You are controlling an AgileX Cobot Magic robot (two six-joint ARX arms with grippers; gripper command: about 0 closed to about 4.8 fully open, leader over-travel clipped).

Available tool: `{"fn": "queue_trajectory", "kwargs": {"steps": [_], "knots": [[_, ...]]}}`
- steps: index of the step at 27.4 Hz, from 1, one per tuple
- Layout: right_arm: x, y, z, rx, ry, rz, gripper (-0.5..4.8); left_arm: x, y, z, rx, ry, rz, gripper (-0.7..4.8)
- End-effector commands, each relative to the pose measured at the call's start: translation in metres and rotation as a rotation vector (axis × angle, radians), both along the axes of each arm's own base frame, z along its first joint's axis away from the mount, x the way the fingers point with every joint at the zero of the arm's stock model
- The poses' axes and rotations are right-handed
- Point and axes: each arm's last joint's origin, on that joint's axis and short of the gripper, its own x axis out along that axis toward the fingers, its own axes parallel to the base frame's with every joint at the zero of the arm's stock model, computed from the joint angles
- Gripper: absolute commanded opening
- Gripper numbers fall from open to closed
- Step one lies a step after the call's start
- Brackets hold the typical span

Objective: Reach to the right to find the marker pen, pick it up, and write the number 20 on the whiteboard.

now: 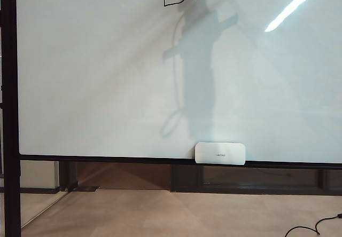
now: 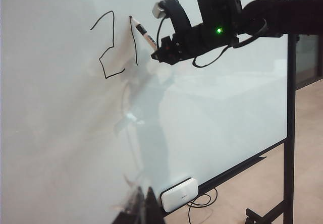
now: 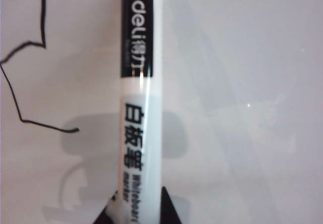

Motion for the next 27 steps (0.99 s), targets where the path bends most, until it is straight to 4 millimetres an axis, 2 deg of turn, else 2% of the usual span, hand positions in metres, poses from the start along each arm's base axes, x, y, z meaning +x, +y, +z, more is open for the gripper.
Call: {"fn": "queue_trajectory", "kwargs": {"steps": [1, 10, 21, 27], "knots": [[-0.003, -0.002, 0.007, 0.022, -0.031, -0.008, -0.02, -0.001, 0.0, 0.001, 0.0, -0.014, 0.001, -0.05], [-0.001, -0.004, 0.007, 0.022, -0.028, -0.014, -0.02, -0.001, 0.0, 0.002, 0.0, -0.019, 0.001, -0.05], [-0.001, -0.012, 0.006, -0.009, -0.017, -0.234, -0.02, -0.001, 0.0, 0.002, 0.0, -0.021, 0.002, -0.05], [-0.002, -0.014, 0.005, -0.021, -0.011, -0.283, -0.02, -0.001, 0.0, 0.002, 0.0, -0.022, 0.002, -0.05]]}}
